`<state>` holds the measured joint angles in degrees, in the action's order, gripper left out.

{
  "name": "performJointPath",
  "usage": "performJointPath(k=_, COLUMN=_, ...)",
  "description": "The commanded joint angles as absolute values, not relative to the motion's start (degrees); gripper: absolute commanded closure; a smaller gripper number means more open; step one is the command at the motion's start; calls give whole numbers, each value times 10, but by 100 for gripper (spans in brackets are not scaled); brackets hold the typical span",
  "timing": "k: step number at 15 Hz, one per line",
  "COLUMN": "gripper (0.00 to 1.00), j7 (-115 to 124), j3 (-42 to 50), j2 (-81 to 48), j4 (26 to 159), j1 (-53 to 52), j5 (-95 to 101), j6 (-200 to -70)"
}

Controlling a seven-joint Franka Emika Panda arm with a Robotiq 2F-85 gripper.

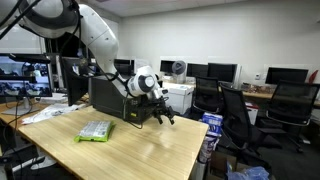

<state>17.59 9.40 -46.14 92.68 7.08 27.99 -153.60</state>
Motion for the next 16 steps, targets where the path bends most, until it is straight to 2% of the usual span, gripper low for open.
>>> performJointPath(k=1, gripper=0, j7=128, j3=102, j2=-441, j4=966, j1=51, j5=219, j6=-1530)
performJointPath(k=8, gripper=0, j7=2, j3=33, j2=-386, j4=997, j1=75, j5=102, j6=-1440)
performJointPath(k=16, gripper=0, j7=-8, j3=38, j2=-319, j4=980, j1=67, j5=61, j6=-1332)
